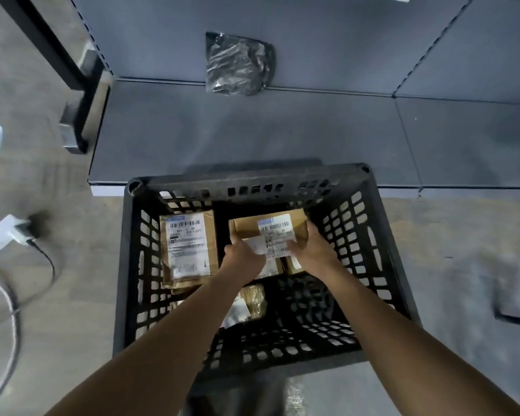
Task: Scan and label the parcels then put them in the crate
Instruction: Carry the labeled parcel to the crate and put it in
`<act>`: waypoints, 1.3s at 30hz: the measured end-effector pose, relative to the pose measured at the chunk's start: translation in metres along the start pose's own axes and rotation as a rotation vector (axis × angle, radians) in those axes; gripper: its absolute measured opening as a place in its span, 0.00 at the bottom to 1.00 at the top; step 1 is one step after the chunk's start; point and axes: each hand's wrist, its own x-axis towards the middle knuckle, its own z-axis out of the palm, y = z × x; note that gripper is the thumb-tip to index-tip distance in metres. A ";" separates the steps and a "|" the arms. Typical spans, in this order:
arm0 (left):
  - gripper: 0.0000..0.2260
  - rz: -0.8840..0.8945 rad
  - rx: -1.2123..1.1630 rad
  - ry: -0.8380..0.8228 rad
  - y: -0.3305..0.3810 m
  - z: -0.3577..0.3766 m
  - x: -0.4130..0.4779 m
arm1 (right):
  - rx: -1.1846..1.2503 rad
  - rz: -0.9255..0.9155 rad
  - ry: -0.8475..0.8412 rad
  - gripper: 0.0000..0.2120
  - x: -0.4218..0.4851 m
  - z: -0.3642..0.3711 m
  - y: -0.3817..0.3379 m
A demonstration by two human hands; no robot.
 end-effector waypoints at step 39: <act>0.32 0.329 0.552 0.782 0.074 -0.411 -0.622 | -0.367 -0.630 0.054 0.35 -0.504 -0.215 -0.466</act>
